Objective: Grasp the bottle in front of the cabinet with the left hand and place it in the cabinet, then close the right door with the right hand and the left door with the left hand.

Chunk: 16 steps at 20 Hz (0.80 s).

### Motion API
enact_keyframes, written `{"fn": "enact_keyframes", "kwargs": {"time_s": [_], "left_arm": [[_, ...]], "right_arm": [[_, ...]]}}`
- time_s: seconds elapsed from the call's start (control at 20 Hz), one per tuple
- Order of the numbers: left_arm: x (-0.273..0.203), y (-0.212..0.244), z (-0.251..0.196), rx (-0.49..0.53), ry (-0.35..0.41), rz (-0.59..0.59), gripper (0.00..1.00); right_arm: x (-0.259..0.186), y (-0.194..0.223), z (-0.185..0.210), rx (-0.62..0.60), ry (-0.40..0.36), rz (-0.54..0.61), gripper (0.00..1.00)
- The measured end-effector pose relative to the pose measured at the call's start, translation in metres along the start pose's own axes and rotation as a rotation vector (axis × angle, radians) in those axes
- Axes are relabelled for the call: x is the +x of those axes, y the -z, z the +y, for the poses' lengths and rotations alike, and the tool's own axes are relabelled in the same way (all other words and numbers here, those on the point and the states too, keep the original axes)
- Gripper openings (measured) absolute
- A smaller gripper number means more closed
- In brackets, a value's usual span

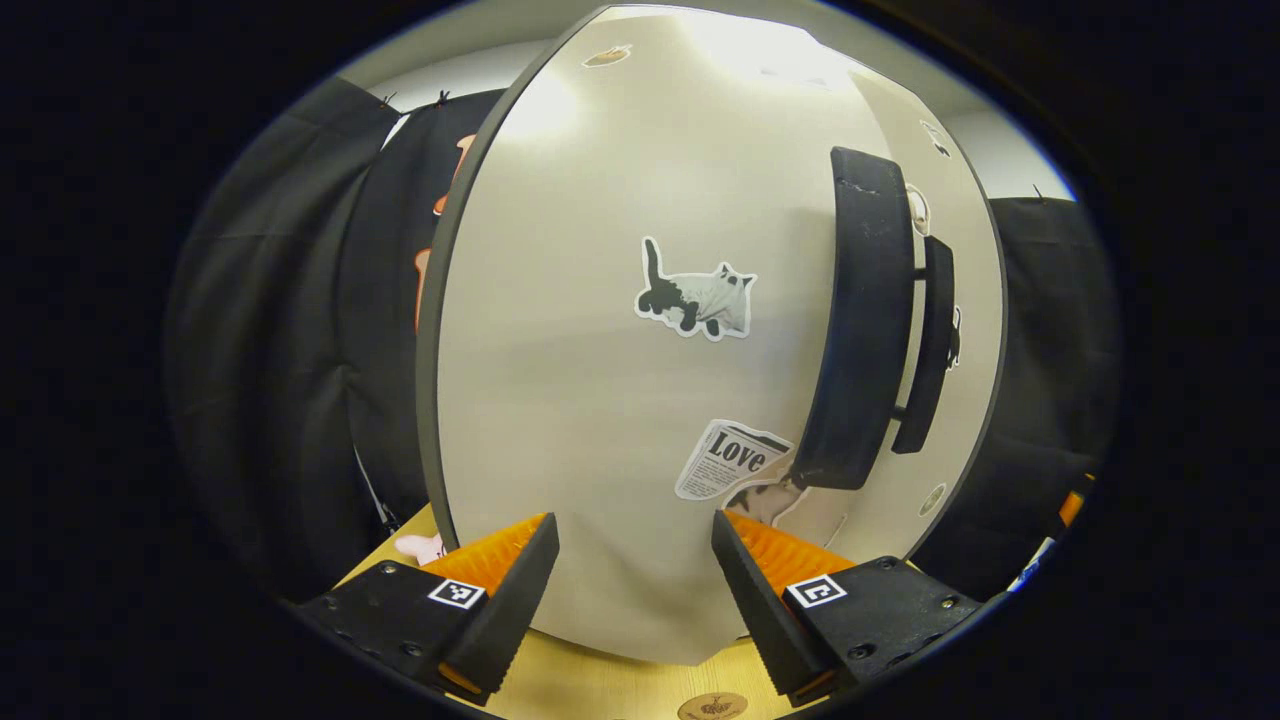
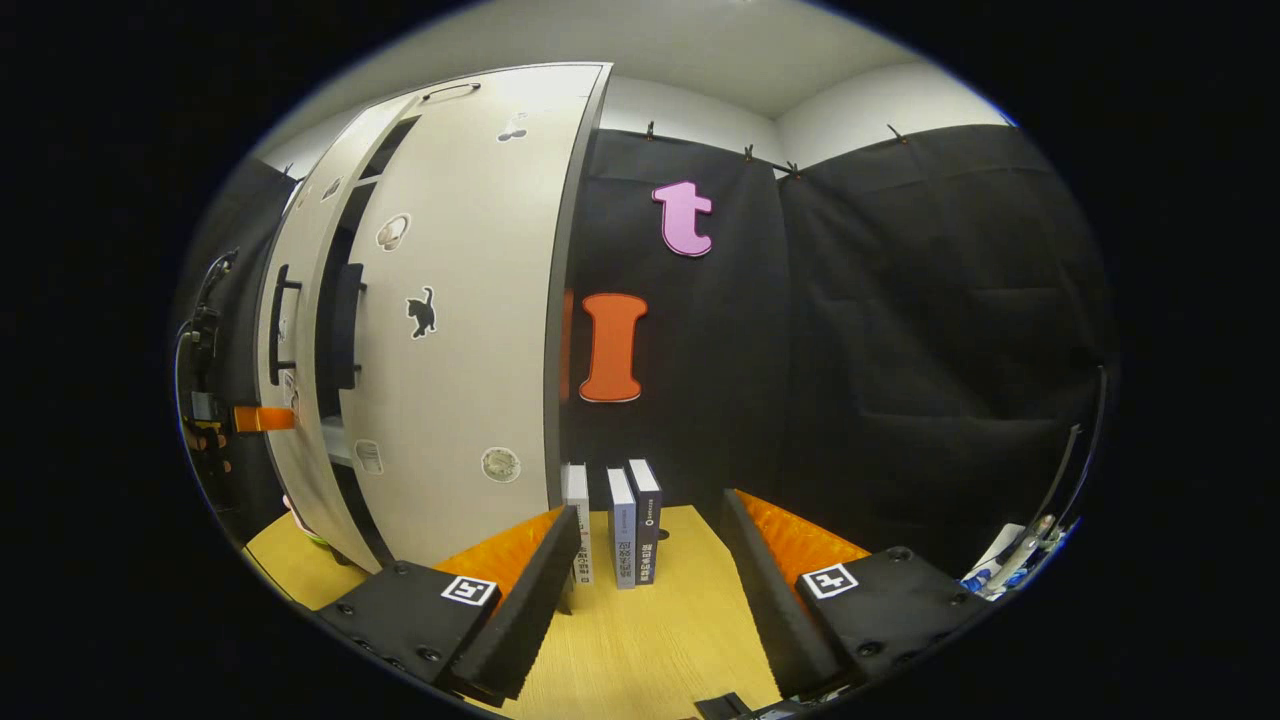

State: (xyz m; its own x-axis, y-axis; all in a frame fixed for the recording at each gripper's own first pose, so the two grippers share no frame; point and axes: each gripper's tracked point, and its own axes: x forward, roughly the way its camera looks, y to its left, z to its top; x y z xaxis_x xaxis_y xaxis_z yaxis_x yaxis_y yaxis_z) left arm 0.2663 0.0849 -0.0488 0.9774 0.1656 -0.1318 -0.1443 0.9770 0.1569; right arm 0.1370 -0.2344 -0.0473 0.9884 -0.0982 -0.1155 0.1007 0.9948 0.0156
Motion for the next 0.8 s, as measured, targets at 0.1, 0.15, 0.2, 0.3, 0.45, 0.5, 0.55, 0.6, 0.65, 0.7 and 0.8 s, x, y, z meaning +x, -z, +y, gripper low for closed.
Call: {"fn": "enact_keyframes", "kwargs": {"time_s": [0.1, 0.15, 0.2, 0.3, 0.45, 0.5, 0.55, 0.6, 0.65, 0.7, 0.8], "left_arm": [[0.000, -0.001, 0.000, 0.006, -0.006, 0.001, 0.94], [0.000, -0.001, -0.001, 0.008, -0.009, 0.001, 0.94], [0.002, -0.001, -0.001, 0.010, -0.012, 0.003, 0.94], [0.001, 0.000, -0.001, 0.006, -0.023, 0.020, 0.95], [-0.005, 0.000, -0.015, -0.022, 0.009, 0.033, 0.95], [-0.011, -0.002, -0.019, -0.025, 0.017, 0.030, 0.95], [-0.019, -0.005, -0.020, -0.025, 0.016, 0.025, 0.95], [-0.028, -0.010, -0.022, -0.026, 0.015, 0.012, 0.95], [-0.037, -0.016, -0.025, -0.025, 0.022, -0.001, 0.95], [-0.045, -0.022, -0.026, -0.023, 0.026, -0.014, 0.95], [-0.062, -0.035, -0.026, -0.016, 0.027, -0.037, 0.95]], "right_arm": [[0.004, 0.004, -0.002, 0.005, -0.003, 0.013, 0.95], [0.006, 0.006, -0.004, 0.008, -0.004, 0.018, 0.95], [0.008, 0.007, -0.005, 0.012, -0.006, 0.022, 0.95], [0.013, 0.007, -0.006, 0.016, -0.013, 0.031, 0.95], [0.017, 0.003, -0.005, 0.017, -0.032, 0.029, 0.95], [0.018, 0.002, -0.003, 0.017, -0.038, 0.026, 0.95], [0.019, 0.001, -0.002, 0.018, -0.045, 0.025, 0.95], [0.019, 0.001, 0.000, 0.020, -0.054, 0.025, 0.95], [0.020, -0.001, 0.003, 0.020, -0.063, 0.023, 0.95], [0.020, -0.001, 0.007, 0.021, -0.072, 0.023, 0.95], [0.019, -0.002, 0.014, 0.022, -0.092, 0.024, 0.95]]}}
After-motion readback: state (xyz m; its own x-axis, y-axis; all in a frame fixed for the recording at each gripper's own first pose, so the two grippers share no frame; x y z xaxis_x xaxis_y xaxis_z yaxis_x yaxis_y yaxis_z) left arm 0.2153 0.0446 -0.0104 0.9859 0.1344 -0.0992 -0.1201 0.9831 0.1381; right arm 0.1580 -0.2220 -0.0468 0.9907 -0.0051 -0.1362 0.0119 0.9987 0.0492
